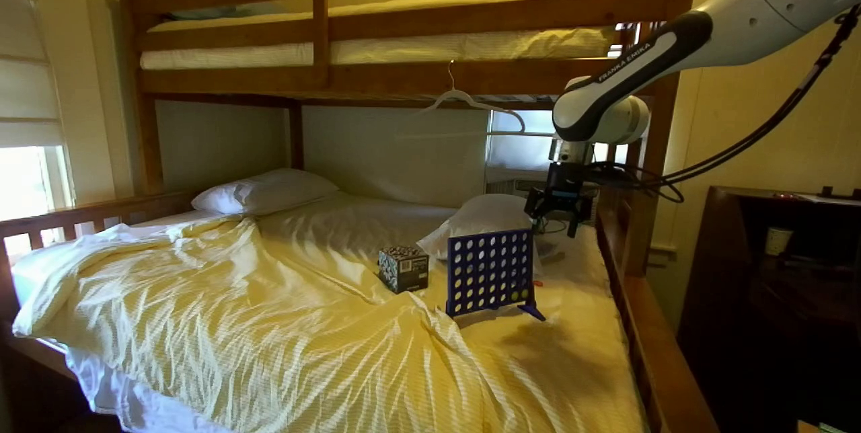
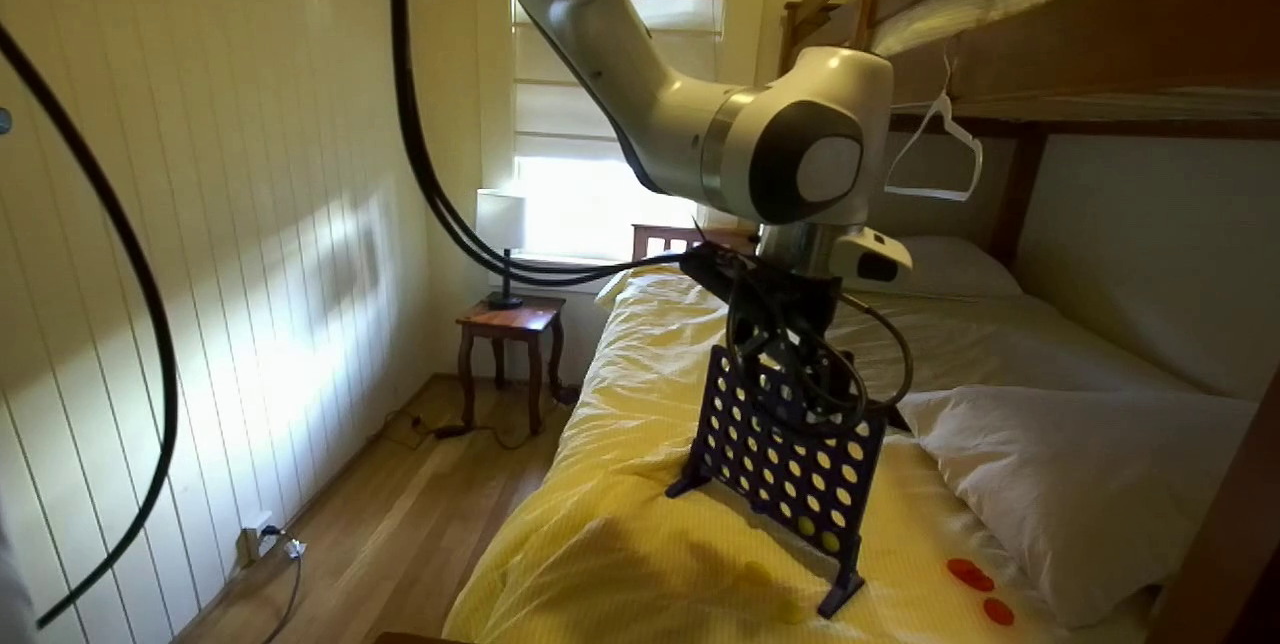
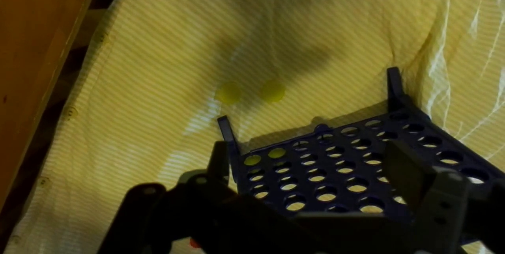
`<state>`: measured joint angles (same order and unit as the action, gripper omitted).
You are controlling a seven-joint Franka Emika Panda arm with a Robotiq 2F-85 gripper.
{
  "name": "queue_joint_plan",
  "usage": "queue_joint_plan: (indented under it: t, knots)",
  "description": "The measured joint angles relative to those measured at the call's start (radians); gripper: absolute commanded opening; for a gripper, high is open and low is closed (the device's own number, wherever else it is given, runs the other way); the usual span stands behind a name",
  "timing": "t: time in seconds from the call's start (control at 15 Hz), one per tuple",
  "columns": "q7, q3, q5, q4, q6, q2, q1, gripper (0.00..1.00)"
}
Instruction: Put the yellow disc in the blue board
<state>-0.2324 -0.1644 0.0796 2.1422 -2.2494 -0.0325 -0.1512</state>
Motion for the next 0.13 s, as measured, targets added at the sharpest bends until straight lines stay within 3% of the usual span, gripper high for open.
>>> queue_joint_plan:
  t: [0.13]
  knots:
    - [0.004,0.0,0.0,0.001,0.0,0.001,0.0,1.0]
